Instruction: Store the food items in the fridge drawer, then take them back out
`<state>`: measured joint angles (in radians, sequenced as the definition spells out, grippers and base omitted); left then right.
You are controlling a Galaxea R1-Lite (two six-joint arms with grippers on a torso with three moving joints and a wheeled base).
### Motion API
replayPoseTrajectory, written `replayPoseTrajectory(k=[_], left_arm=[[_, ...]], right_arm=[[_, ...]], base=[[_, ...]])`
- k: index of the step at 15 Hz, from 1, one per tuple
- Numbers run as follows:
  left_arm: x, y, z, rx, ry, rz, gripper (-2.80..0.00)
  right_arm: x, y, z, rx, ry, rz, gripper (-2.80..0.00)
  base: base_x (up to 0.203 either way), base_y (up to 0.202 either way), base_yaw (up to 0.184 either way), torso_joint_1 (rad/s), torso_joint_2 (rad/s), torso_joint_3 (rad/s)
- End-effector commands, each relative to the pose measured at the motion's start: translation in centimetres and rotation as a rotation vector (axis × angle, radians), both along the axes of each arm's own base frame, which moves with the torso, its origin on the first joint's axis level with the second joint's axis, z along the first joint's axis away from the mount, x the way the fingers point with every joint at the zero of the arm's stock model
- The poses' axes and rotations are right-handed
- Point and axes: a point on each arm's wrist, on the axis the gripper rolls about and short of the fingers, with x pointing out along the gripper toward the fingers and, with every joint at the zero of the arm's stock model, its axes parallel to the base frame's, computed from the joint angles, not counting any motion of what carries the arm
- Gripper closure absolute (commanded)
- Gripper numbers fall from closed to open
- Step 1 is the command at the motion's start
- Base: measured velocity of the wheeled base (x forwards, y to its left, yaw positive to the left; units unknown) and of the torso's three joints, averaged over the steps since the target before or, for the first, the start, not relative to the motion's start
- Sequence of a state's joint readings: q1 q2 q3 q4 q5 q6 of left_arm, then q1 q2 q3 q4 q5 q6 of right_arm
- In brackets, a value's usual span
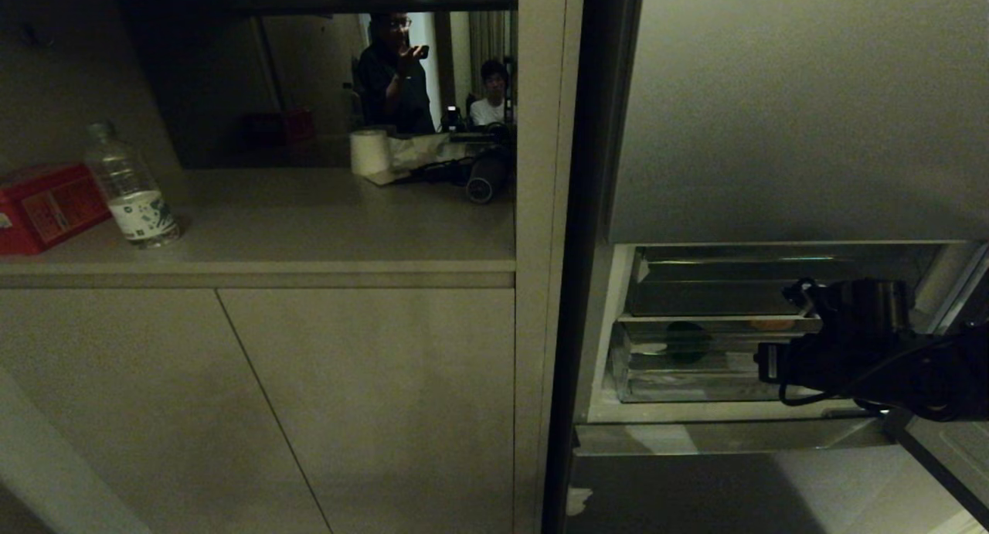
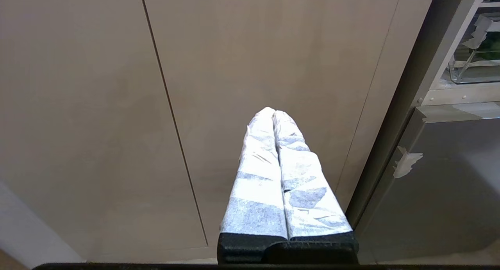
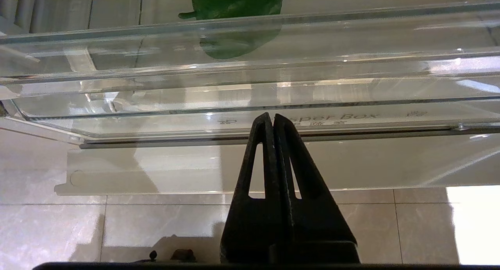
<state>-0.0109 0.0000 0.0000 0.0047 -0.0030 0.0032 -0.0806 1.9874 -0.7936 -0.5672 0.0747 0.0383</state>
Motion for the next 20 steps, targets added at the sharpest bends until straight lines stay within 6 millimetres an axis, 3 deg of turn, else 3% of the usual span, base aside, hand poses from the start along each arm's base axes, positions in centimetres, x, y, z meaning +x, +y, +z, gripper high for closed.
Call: replayPoseTrajectory(k=[1,5,8,10,14,17,20], left_arm=[[0.0,0.0,0.0,0.000,0.001,0.000,0.00],[0.0,0.0,0.0,0.000,0.001,0.000,0.00],[0.0,0.0,0.0,0.000,0.001,0.000,0.00],[0.0,0.0,0.0,0.000,0.001,0.000,0.00],[0.0,0.0,0.0,0.000,0.001,0.000,0.00],[0.0,0.0,0.0,0.000,0.001,0.000,0.00],[0.0,0.0,0.0,0.000,0.001,0.000,0.00]], right_arm=[[0.0,0.0,0.3,0.000,-0.013,0.002,0.00],[0.4,0.0,0.2,0.015,-0.017,0.005,0.00],[-1.9,0.2,1.7,0.012,-0.032,0.005,0.00],[-5.4,0.5,3.7,0.008,-0.068,0.008,0.00],[-15.7,1.3,7.3,-0.006,-0.218,0.031,0.00],[-23.7,2.0,6.9,-0.025,-0.368,0.039,0.00],[-29.0,2.5,4.9,-0.050,-0.492,0.050,0.00]], base=[[0.000,0.000,0.000,0.000,0.00,0.000],[0.000,0.000,0.000,0.000,0.00,0.000],[0.000,0.000,0.000,0.000,0.00,0.000],[0.000,0.000,0.000,0.000,0.00,0.000],[0.000,0.000,0.000,0.000,0.00,0.000],[0.000,0.000,0.000,0.000,0.00,0.000],[0.000,0.000,0.000,0.000,0.00,0.000]])
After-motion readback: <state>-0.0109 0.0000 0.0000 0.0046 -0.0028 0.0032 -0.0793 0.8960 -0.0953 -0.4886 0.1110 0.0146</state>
